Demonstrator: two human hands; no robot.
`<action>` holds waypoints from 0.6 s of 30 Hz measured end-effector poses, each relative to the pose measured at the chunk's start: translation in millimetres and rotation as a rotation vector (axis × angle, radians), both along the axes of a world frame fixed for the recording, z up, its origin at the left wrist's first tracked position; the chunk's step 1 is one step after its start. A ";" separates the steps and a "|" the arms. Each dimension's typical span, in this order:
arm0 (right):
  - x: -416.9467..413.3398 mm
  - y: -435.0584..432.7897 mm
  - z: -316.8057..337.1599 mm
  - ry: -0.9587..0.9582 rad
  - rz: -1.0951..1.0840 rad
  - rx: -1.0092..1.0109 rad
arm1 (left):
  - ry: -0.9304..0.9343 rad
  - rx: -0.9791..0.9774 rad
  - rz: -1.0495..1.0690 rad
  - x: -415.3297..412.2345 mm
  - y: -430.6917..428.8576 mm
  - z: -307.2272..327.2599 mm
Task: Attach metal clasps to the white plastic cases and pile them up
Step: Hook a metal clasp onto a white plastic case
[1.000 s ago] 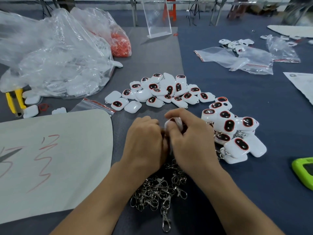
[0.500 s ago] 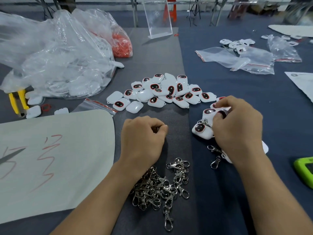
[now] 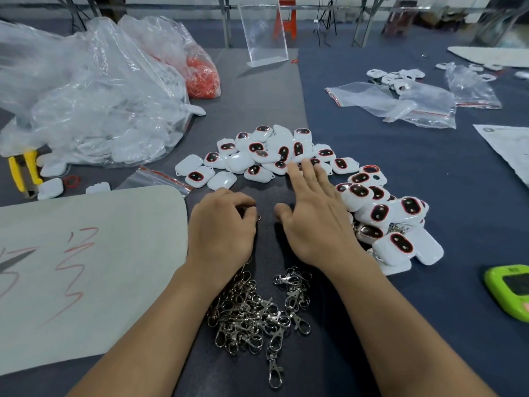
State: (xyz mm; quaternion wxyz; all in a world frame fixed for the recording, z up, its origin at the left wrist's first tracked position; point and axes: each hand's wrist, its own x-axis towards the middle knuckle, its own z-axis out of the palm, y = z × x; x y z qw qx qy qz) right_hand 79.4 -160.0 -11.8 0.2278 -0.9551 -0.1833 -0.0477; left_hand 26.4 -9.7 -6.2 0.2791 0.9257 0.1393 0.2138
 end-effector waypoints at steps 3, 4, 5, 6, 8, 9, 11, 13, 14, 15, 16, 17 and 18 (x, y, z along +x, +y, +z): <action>2.5 3.0 -0.8 -0.017 -0.030 -0.139 | 0.012 -0.066 -0.042 1.3 2.1 -0.1; 2.2 4.2 0.7 -0.021 -0.039 -0.126 | 0.019 -0.076 -0.061 1.0 3.5 0.1; 1.9 4.6 3.1 -0.024 -0.049 -0.086 | 0.026 -0.083 -0.077 0.4 5.1 0.3; 0.9 3.6 5.4 -0.026 -0.058 -0.042 | 0.030 -0.086 -0.088 -0.7 6.6 0.6; -2.1 -0.3 9.9 -0.042 -0.073 -0.038 | 0.022 -0.080 -0.080 -4.0 8.7 0.6; -3.2 -2.5 11.2 -0.054 -0.078 -0.069 | 0.007 -0.062 -0.062 -5.5 9.5 0.8; -5.3 -6.3 12.7 -0.053 -0.076 -0.079 | -0.038 -0.024 -0.029 -8.5 11.4 2.7; -6.3 -8.9 14.3 -0.035 -0.039 -0.031 | -0.045 -0.004 -0.033 -13.6 13.6 7.8; -6.9 -9.7 15.4 -0.026 -0.018 -0.021 | -0.010 0.017 -0.060 -16.5 15.4 10.8; -7.4 -10.3 16.8 -0.021 -0.002 -0.020 | 0.051 0.028 -0.113 -19.0 17.7 13.4; -7.8 -10.7 16.9 -0.021 0.013 -0.028 | 0.136 0.015 -0.187 -21.9 20.4 17.0; -8.0 -10.9 16.7 -0.030 0.023 -0.048 | 0.227 -0.026 -0.279 -24.4 23.4 21.1; -8.3 -10.6 16.6 -0.043 0.028 -0.071 | 0.310 -0.072 -0.376 -26.0 27.2 25.9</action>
